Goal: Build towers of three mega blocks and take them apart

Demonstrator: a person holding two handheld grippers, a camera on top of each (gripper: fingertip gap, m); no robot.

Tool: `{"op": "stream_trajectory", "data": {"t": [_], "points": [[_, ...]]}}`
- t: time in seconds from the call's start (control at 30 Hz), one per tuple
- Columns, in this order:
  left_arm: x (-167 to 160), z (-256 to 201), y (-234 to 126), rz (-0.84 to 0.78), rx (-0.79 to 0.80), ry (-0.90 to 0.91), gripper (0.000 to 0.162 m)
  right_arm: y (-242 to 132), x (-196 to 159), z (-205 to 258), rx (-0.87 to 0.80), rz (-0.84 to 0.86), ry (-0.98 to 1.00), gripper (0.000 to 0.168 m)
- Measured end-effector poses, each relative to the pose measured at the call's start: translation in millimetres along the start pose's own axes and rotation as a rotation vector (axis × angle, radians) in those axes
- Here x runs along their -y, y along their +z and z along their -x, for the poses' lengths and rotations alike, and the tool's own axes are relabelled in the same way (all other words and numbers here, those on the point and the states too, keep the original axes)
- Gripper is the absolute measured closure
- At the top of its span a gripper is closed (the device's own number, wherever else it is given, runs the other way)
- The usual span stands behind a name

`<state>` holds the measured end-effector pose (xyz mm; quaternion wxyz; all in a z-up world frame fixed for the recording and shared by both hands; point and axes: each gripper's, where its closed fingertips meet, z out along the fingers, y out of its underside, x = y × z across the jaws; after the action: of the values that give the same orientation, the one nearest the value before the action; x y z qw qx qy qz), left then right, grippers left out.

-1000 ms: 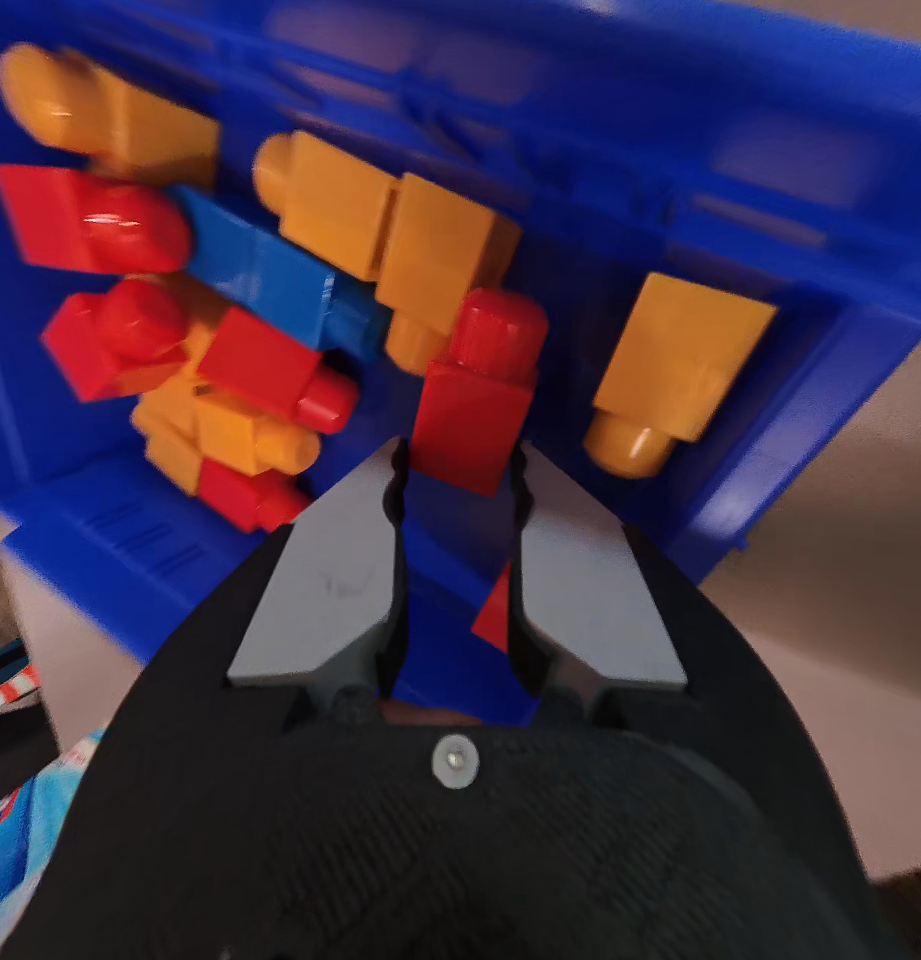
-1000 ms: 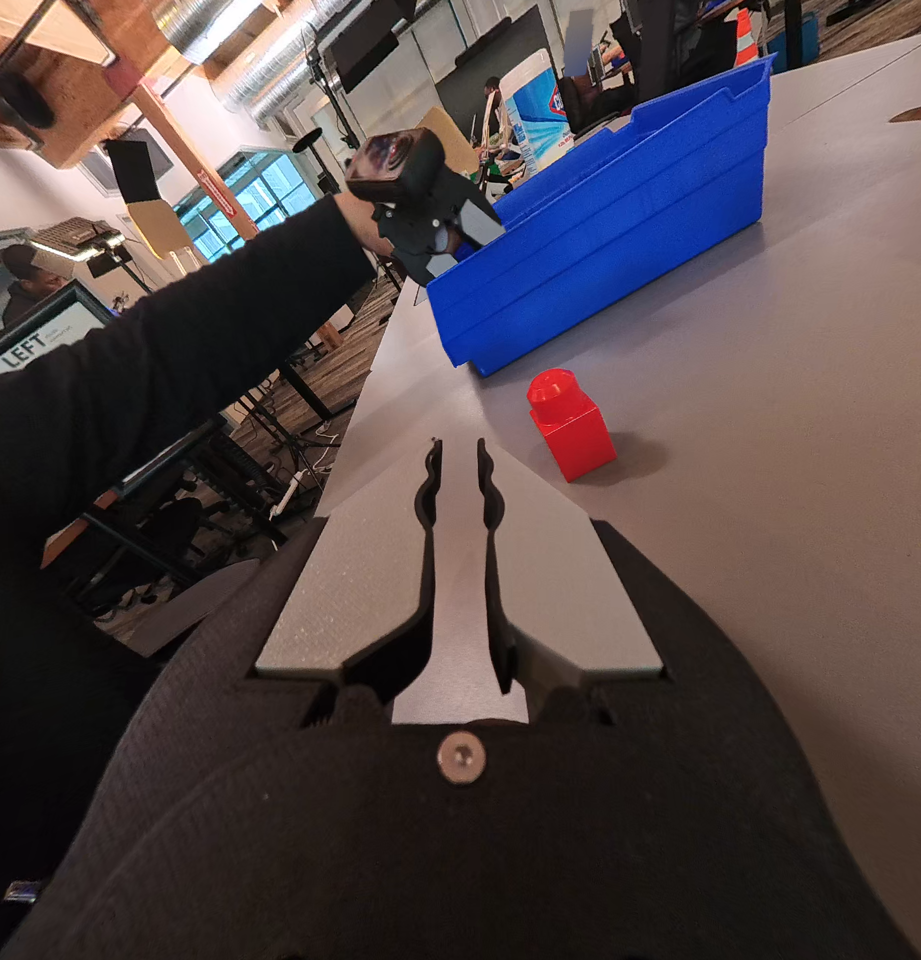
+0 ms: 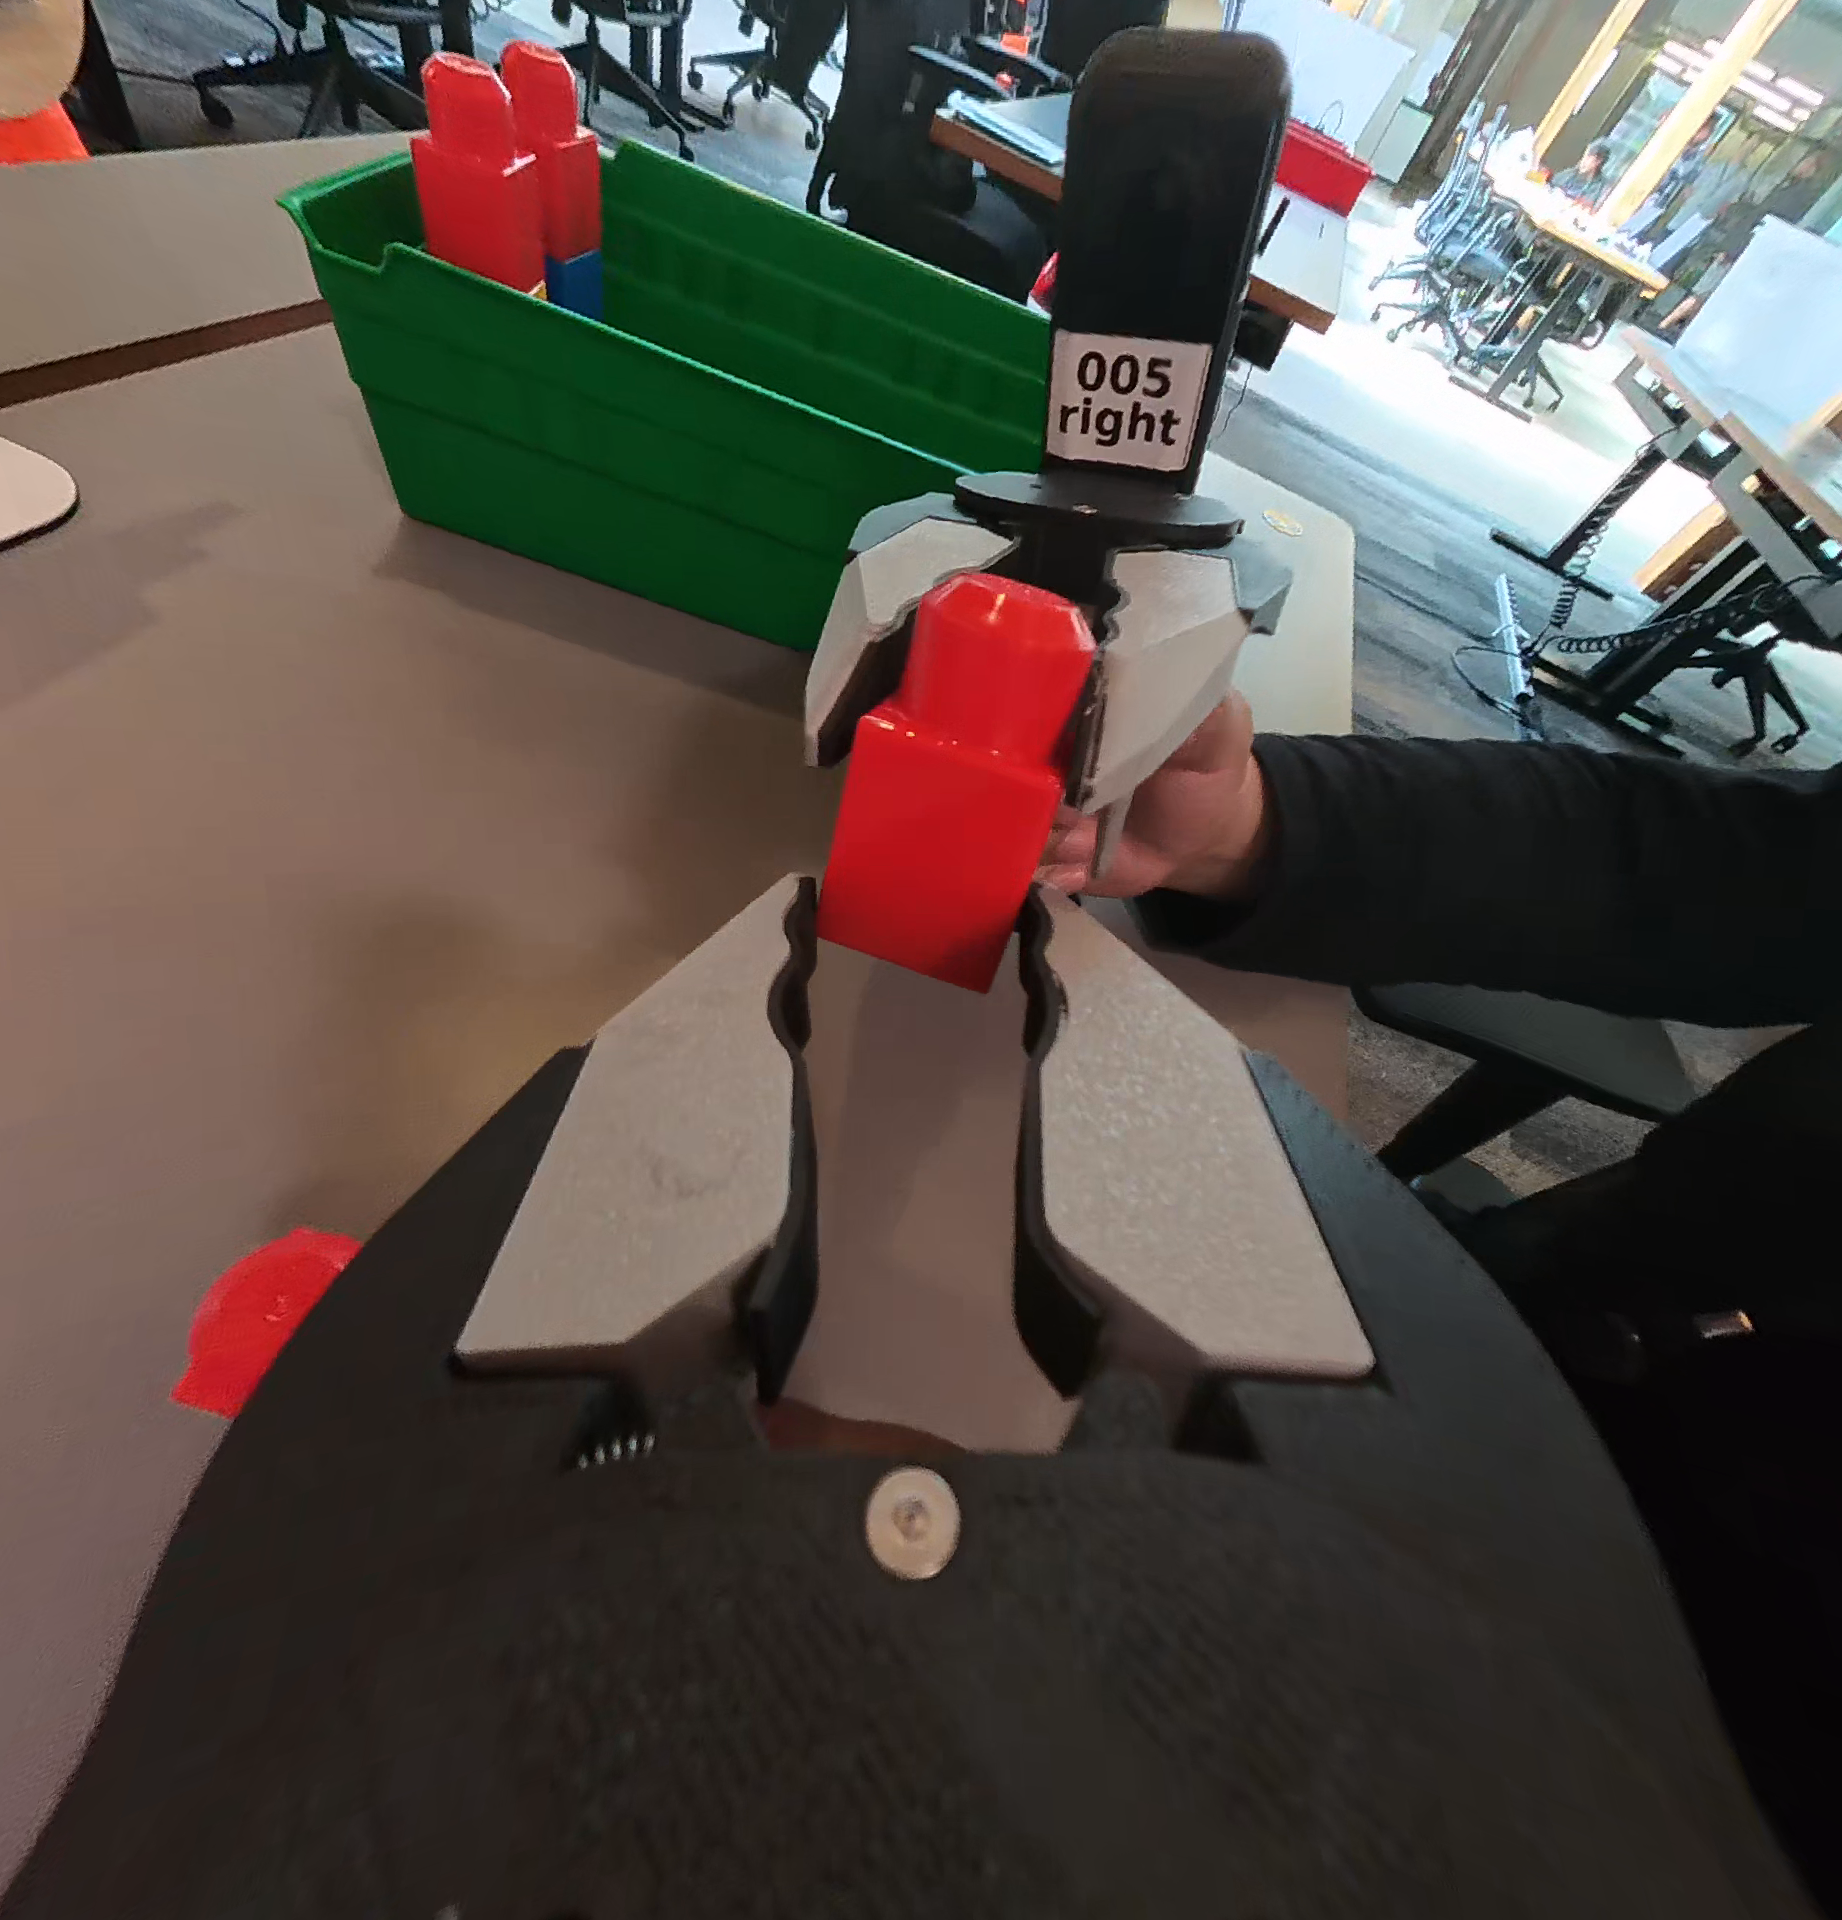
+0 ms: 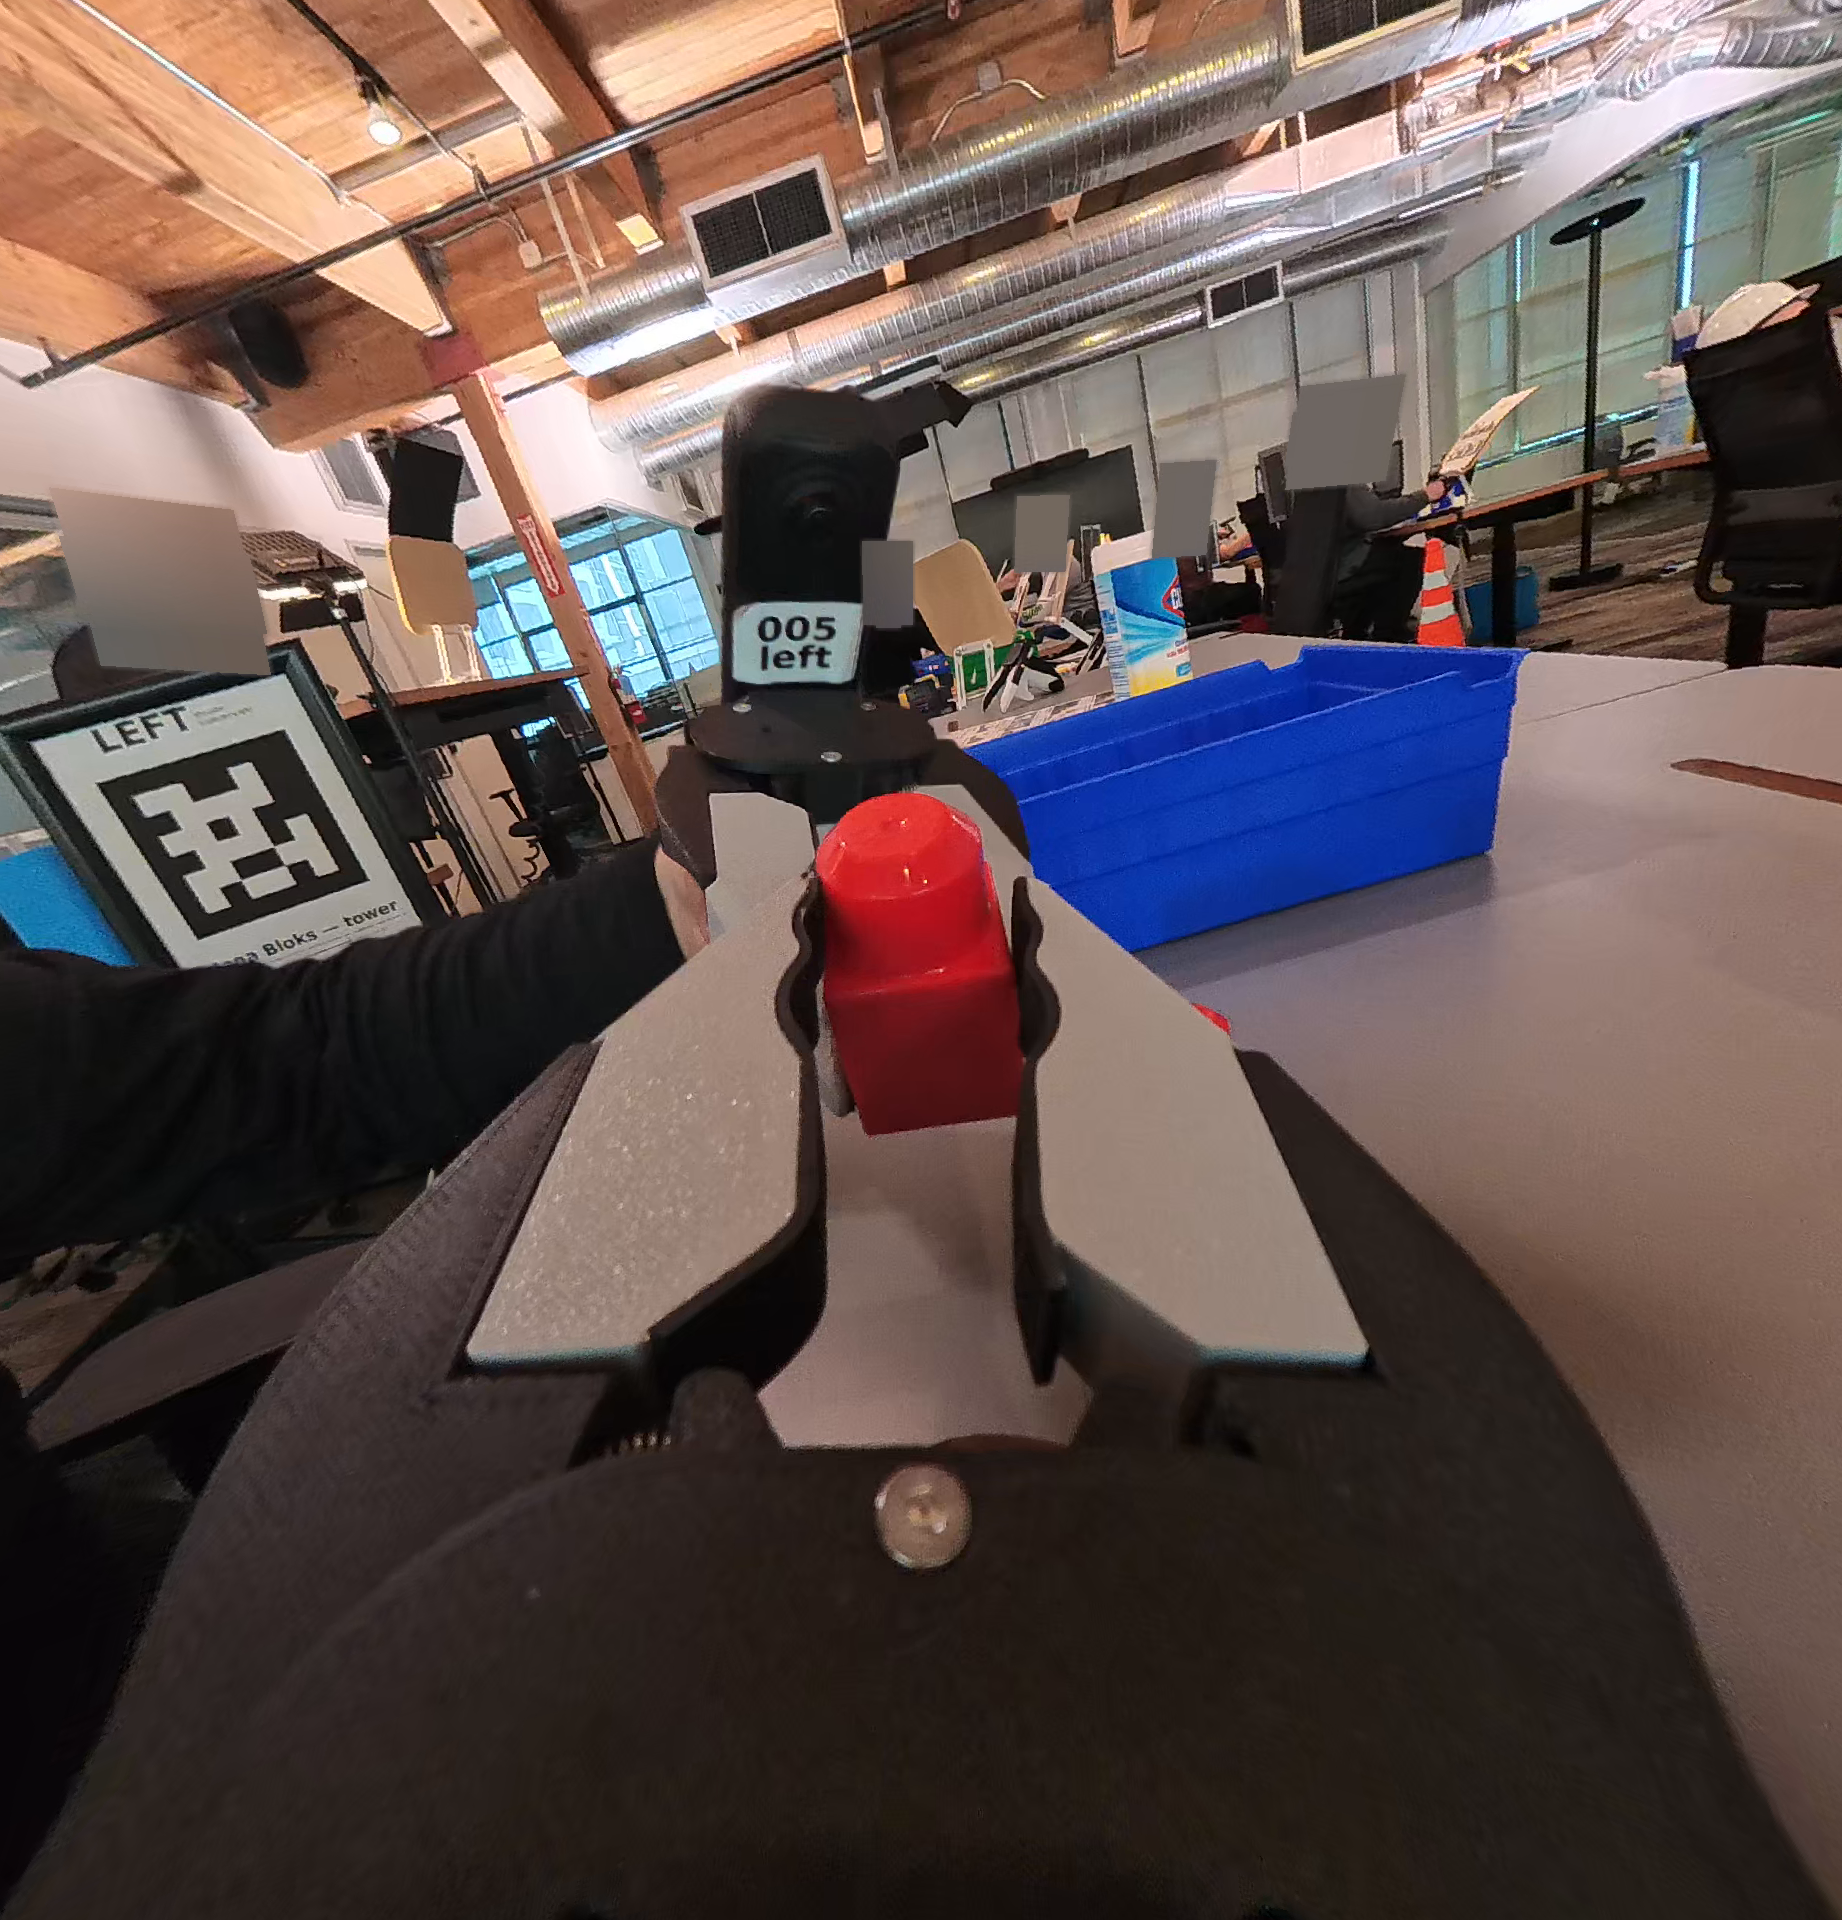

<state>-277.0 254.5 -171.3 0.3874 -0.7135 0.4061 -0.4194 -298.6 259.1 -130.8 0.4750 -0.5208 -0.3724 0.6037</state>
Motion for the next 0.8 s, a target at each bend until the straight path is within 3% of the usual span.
{"op": "stream_trajectory", "data": {"t": [0.2,0.37,0.43,0.63,0.8], "points": [[-1.7,-1.0,-6.3,-0.024,0.044,-0.008,0.124,3.6,-0.9,3.6,0.009,0.002,0.026,0.135],[-7.1,18.9,-21.9,-0.029,0.159,0.058,0.097,-3.6,5.5,-12.1,-0.075,-0.037,0.029,0.136],[2.0,38.5,-33.1,-0.069,0.251,0.083,0.084,-8.3,5.7,-23.6,-0.131,-0.037,0.025,0.136],[43.2,123.9,-70.5,-0.222,0.683,0.208,0.087,-11.2,6.3,-36.9,-0.235,-0.027,-0.03,0.136],[41.6,170.6,-74.0,-0.103,0.887,0.27,0.084,-6.5,-4.1,-38.2,-0.236,0.026,-0.036,0.135]]}}
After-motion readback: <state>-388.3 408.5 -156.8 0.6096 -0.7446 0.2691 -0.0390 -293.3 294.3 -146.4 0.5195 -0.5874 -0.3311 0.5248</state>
